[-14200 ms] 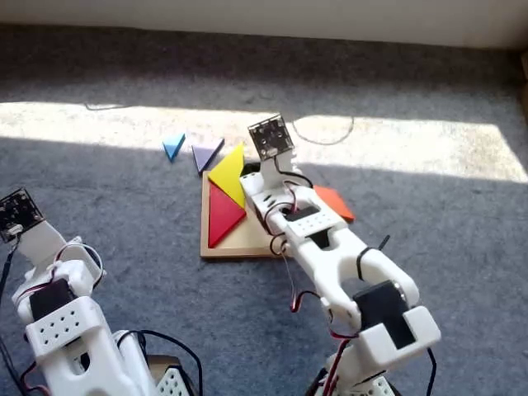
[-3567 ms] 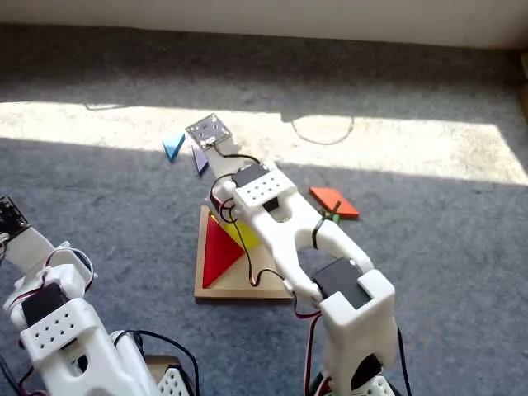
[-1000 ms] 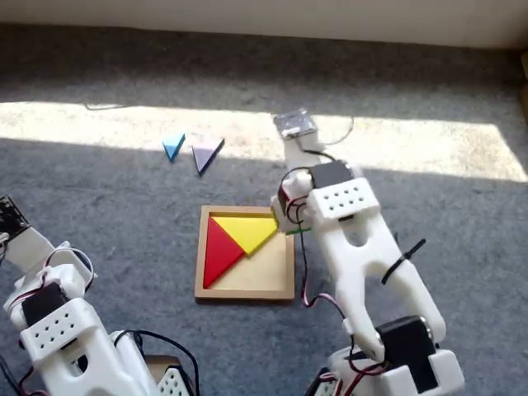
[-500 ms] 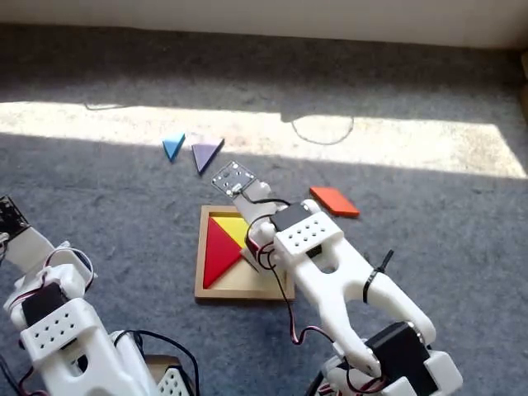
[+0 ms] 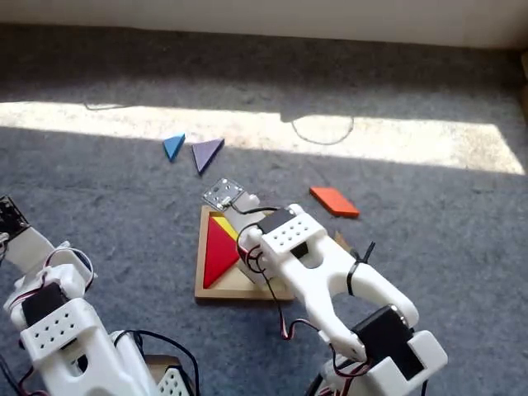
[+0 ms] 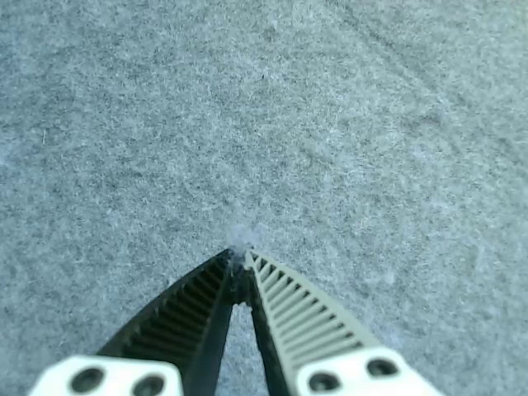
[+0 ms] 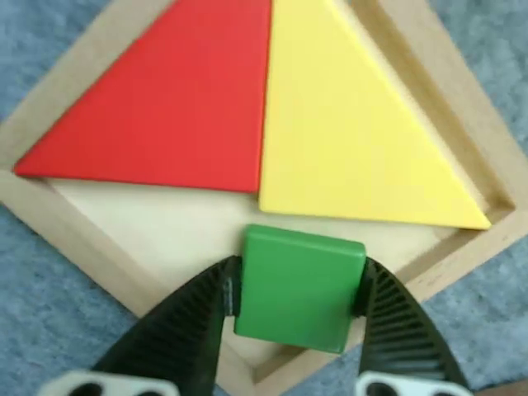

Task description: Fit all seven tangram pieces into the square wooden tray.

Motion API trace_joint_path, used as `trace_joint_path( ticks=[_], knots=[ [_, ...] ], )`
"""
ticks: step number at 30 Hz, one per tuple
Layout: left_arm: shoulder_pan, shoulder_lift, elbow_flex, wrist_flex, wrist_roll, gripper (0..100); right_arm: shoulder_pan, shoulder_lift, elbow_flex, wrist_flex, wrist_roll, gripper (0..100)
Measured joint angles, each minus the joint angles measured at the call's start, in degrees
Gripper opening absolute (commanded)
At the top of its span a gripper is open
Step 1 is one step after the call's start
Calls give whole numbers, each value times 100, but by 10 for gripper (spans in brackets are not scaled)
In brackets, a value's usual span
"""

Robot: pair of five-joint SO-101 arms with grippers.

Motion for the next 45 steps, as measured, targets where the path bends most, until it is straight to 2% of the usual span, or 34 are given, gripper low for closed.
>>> trace_joint_path(
  ticks=[5,11,17,29,33,35,41,45],
  knots=[
    [0,0,0,0,0,5,-9,0,-9,0,0,204],
    [0,0,0,0,0,5,0,79,-607,369,-633,211],
    [0,0,0,0,0,5,-193,97,-1125,791,-1029,308],
    [0,0,0,0,0,5,-273,97,-1178,1081,-1073,305],
    [0,0,0,0,0,5,-264,97,-1187,1099,-1073,210],
    [0,0,0,0,0,5,-158,79,-1187,1371,-1073,170],
    [0,0,0,0,0,5,738,-985,-1187,1908,-1073,168],
    [0,0,0,0,0,5,1292,-1380,-1169,1987,-730,217]
  ],
)
